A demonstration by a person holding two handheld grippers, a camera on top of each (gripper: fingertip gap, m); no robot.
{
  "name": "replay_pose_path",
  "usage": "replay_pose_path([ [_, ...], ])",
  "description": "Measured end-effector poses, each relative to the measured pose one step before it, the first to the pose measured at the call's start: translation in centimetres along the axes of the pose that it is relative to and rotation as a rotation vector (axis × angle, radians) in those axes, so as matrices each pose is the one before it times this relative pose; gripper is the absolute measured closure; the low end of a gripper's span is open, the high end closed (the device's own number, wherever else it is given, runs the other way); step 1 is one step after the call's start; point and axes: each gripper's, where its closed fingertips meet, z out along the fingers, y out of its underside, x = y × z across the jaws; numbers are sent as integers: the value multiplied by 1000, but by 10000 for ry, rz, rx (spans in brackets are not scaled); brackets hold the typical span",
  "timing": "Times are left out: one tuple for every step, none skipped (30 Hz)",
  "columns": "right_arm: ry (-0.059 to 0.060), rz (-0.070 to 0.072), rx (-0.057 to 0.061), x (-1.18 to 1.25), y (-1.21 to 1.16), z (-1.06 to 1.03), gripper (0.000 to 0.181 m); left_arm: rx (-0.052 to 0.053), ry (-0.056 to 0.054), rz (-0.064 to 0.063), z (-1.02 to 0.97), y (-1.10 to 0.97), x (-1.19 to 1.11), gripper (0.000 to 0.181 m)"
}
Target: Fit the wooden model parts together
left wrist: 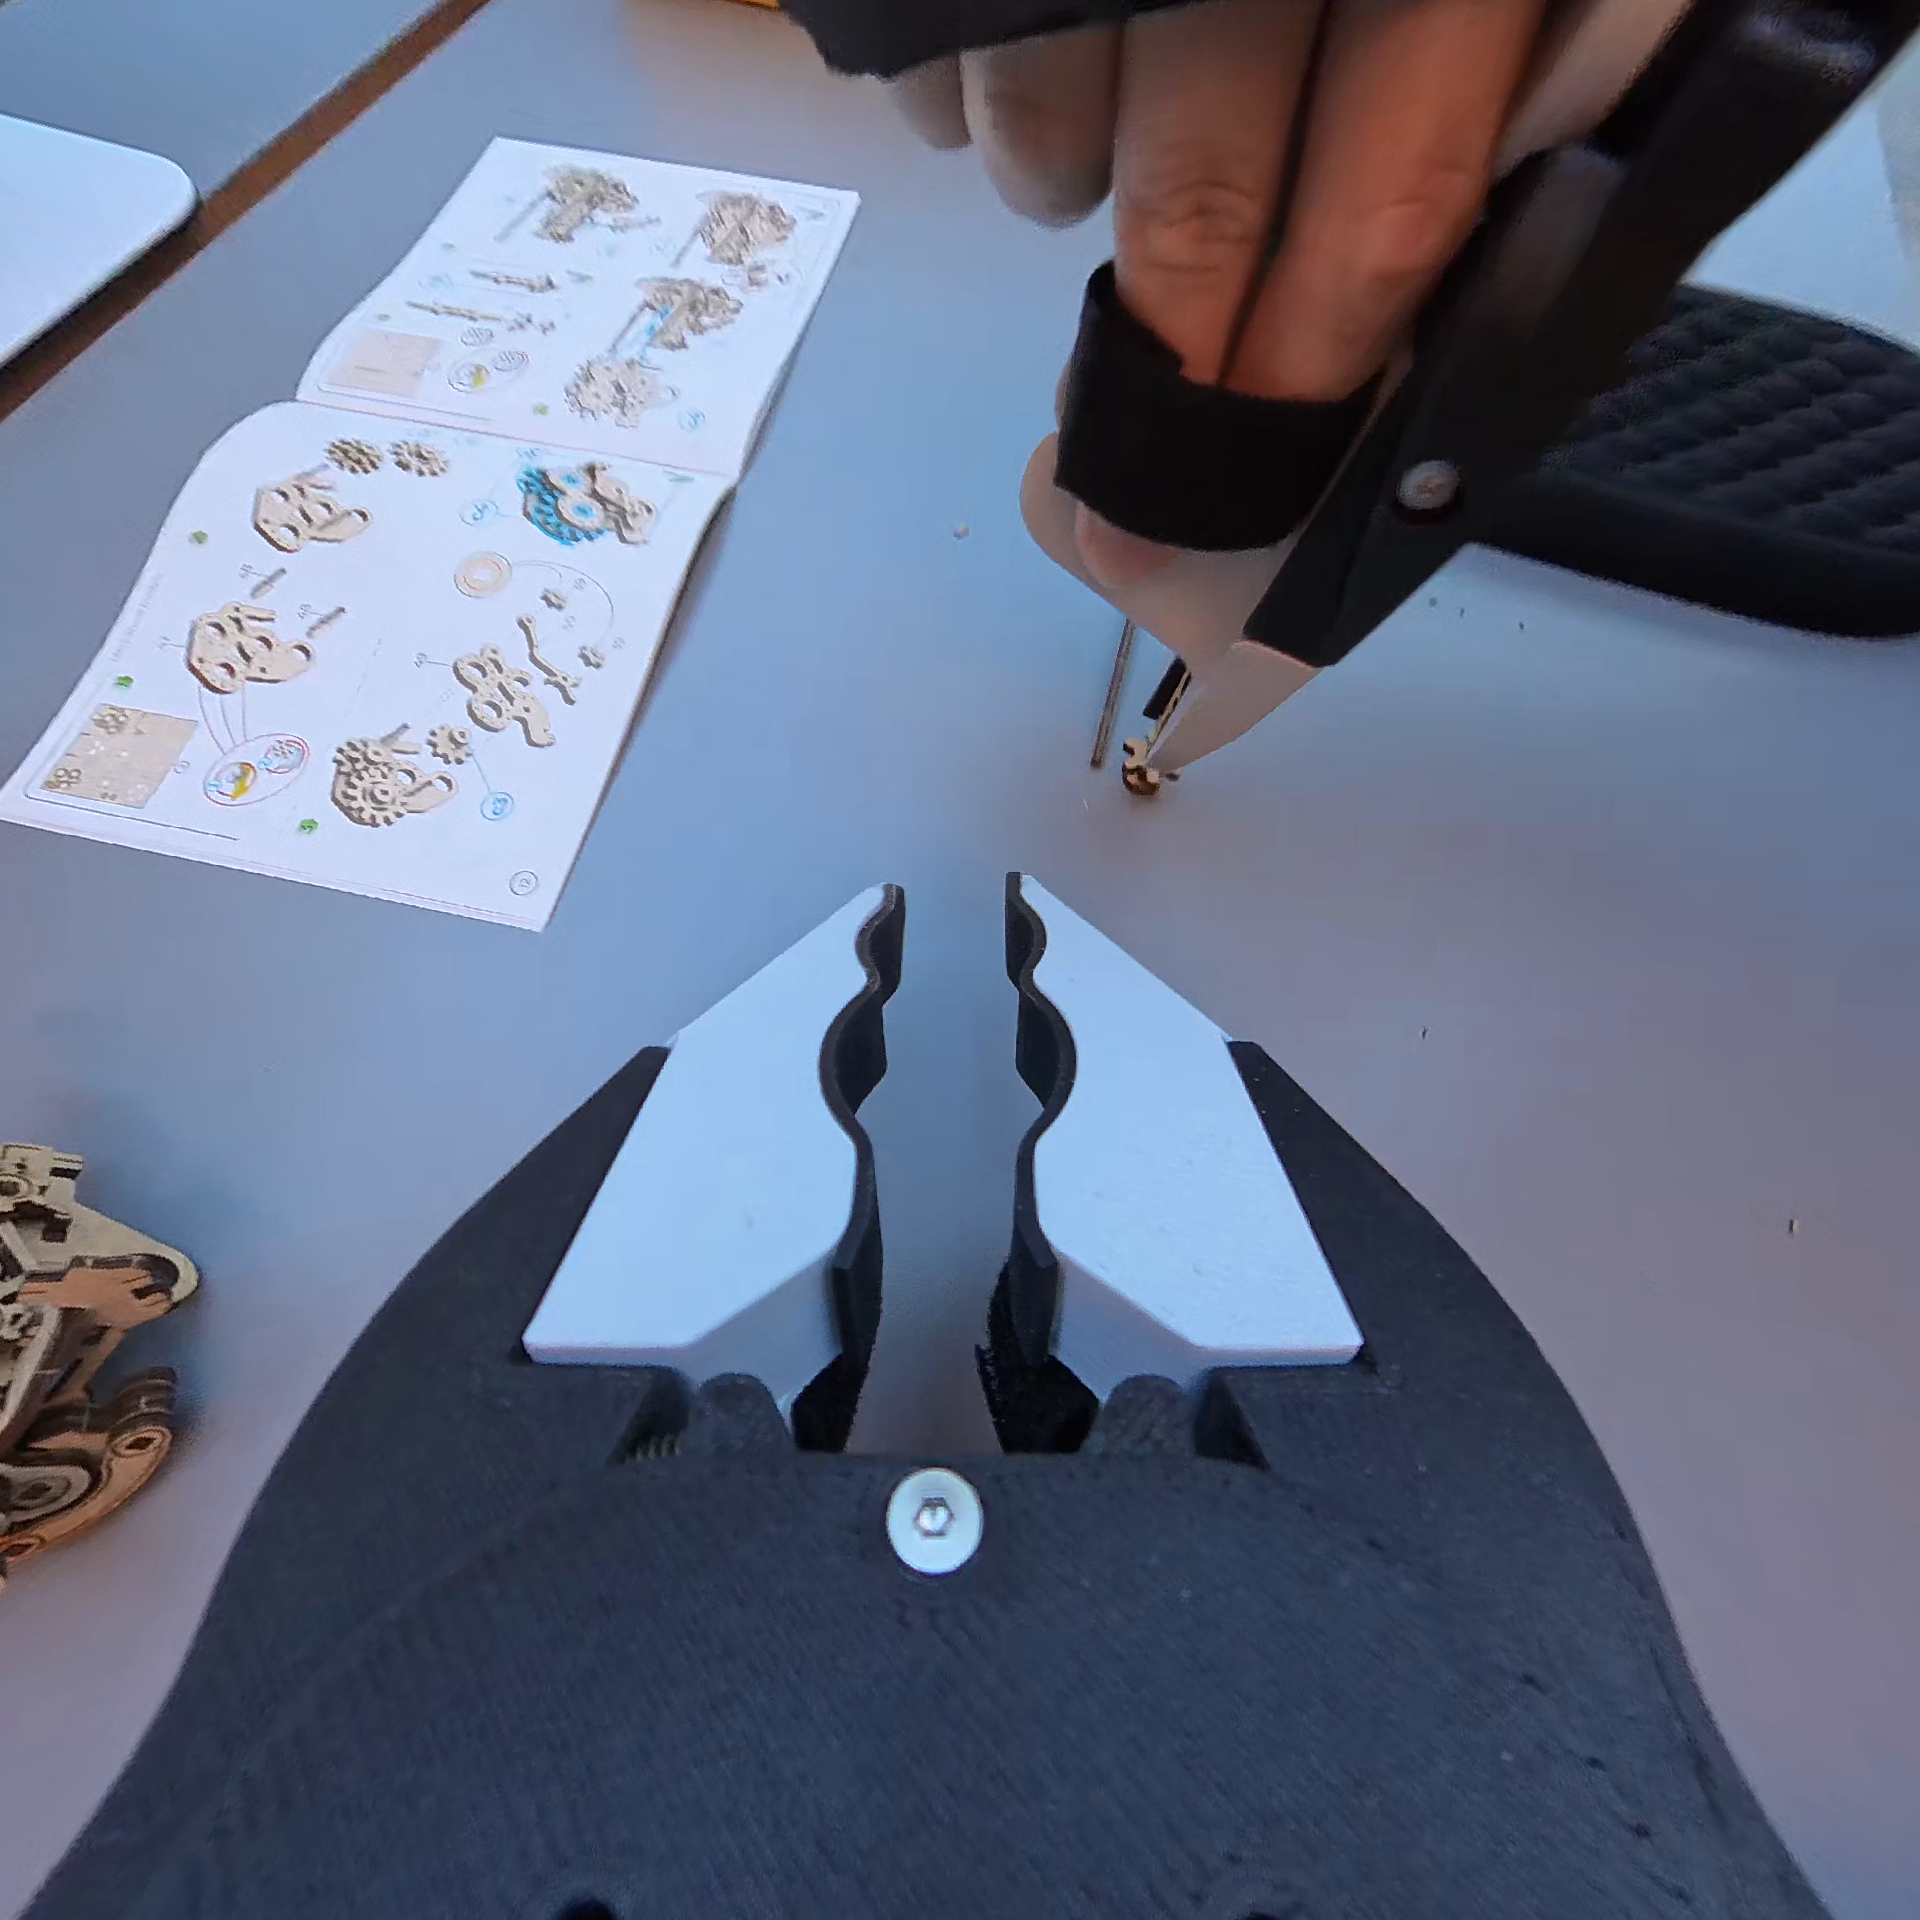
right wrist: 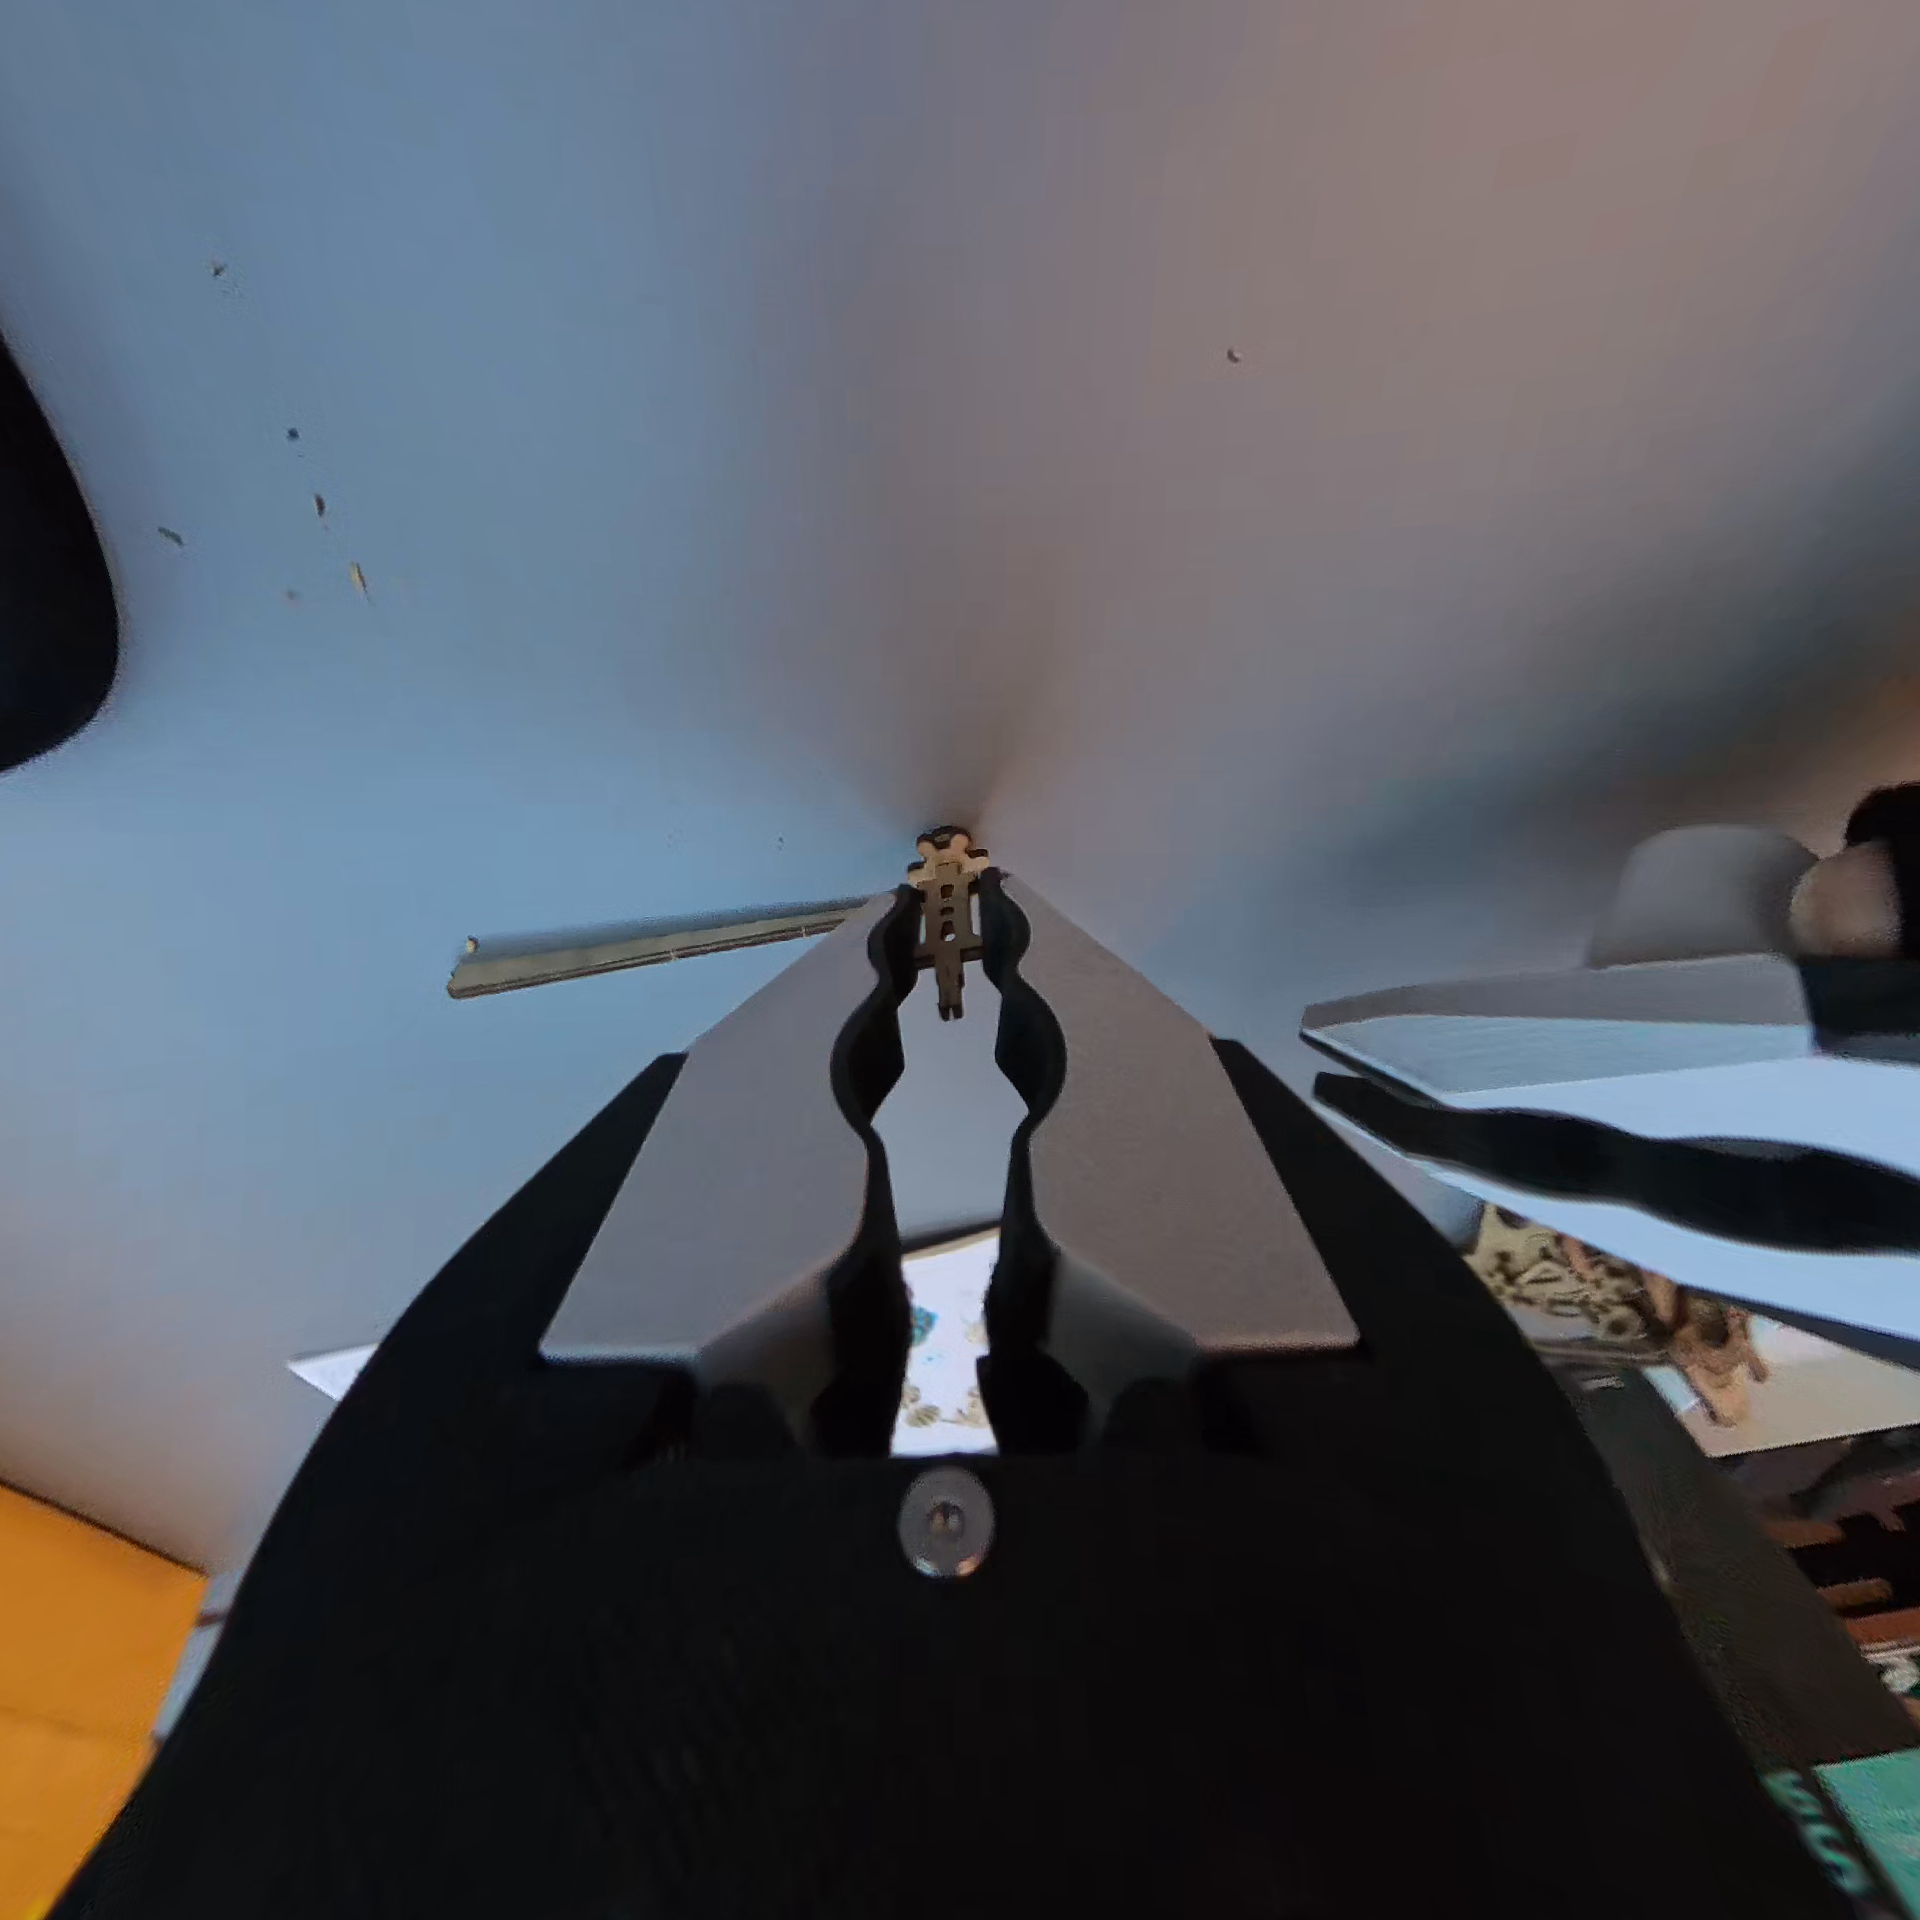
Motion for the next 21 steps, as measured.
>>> replay_pose_path([
  [258, 660, 315, 147, 110, 4, 171, 275, -16, -63, -223, -474, -70, 163],
  [364, 695, 333, 267, 208, -25, 170, 354, 29, -86, -326, -618, -9, 163],
  [425, 743, 500, 319, 74, -177, 170, 374, 13, -87, -376, -651, -41, 163],
  [427, 804, 667, 308, -113, -333, 170, 348, -8, -67, -397, -598, -66, 162],
  [569, 836, 741, 515, -205, -483, 171, 287, -17, -24, -366, -509, -59, 162],
  [641, 819, 842, 579, -374, -595, 171, 256, -37, 22, -309, -468, -70, 162],
  [636, 801, 873, 529, -458, -668, 171, 248, -13, 40, -253, -438, -9, 162],
  [562, 751, 807, 362, -392, -586, 170, 214, 28, 19, -178, -374, 57, 163],
  [393, 490, 589, -36, -162, -436, 171, 114, 65, -19, -97, -201, 104, 163],
  [376, 35, 249, -227, 136, -305, 171, 28, 42, -30, -23, -36, 35, 164],
  [246, -312, -203, -388, 574, -111, 171, -30, 17, -20, 50, 110, -8, 164],
  [63, -305, -414, -447, 680, 88, 171, -85, 16, -20, 116, 231, -38, 164],
  [-220, -200, -354, -634, 437, 238, 170, -92, 29, -33, 175, 248, -20, 164],
  [-280, -121, -242, -506, 156, 304, 170, -78, 30, -44, 214, 236, -8, 164],
  [-148, -97, -170, -106, -14, 269, 171, -74, 42, -42, 245, 218, 15, 164],
  [-175, -66, -192, 36, 17, 168, 170, -106, 31, -38, 255, 251, 33, 164],
  [-232, -80, -191, 39, 26, 72, 170, -166, 20, -10, 250, 330, 49, 164],
  [-136, -175, -225, 212, 82, 2, 170, -193, 0, 35, 234, 364, 38, 164],
  [-157, -252, -167, 134, 8, 6, 171, -187, -1, 48, 192, 339, 49, 164],
  [-236, -226, -238, 3, 120, 80, 171, -165, 13, 28, 161, 300, 41, 164],
  [-142, -185, -230, 126, 107, 128, 171, -122, 33, 4, 121, 246, 47, 164],
])
